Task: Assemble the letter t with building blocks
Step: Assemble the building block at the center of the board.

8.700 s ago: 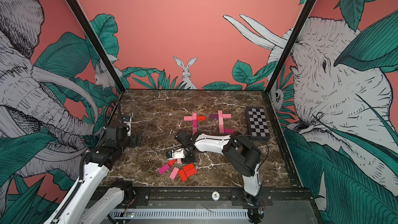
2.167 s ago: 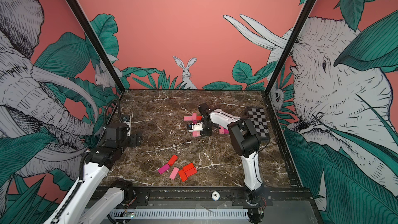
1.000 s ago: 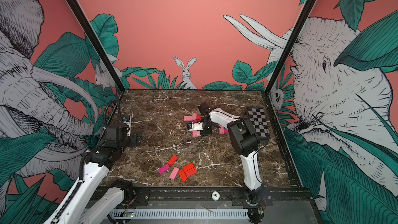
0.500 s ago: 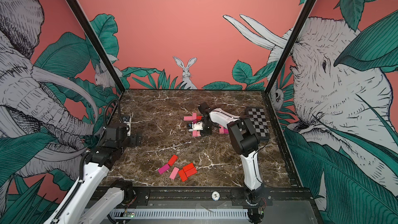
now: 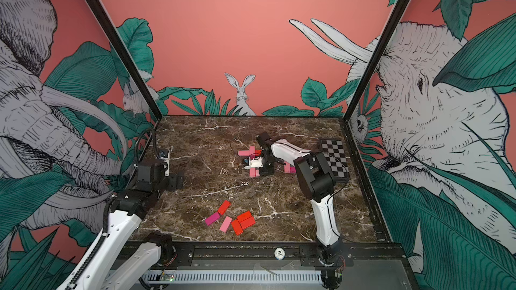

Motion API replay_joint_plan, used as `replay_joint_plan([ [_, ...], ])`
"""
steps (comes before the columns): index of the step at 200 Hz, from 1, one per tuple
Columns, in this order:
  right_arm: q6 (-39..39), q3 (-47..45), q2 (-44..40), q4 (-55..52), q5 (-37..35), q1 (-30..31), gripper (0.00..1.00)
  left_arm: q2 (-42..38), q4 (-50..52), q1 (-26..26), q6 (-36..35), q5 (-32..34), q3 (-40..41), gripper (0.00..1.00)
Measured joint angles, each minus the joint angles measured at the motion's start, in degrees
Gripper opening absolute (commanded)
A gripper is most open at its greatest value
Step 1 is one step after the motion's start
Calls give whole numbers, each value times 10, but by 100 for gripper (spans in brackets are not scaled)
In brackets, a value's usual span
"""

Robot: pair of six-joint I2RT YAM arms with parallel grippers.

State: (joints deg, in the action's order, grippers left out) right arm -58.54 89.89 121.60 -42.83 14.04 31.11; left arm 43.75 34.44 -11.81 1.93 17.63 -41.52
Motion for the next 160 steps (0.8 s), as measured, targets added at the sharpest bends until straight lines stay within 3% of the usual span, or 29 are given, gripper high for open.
replay_joint_plan([
  [72, 3, 4, 3, -13, 10, 0, 59, 0, 0, 0, 0, 0, 0, 97],
  [100, 8, 4, 3, -14, 14, 0, 71, 0, 0, 0, 0, 0, 0, 97],
  [160, 28, 4, 2, -15, 30, -8, 73, 1, 0, 0, 0, -2, 0, 98],
])
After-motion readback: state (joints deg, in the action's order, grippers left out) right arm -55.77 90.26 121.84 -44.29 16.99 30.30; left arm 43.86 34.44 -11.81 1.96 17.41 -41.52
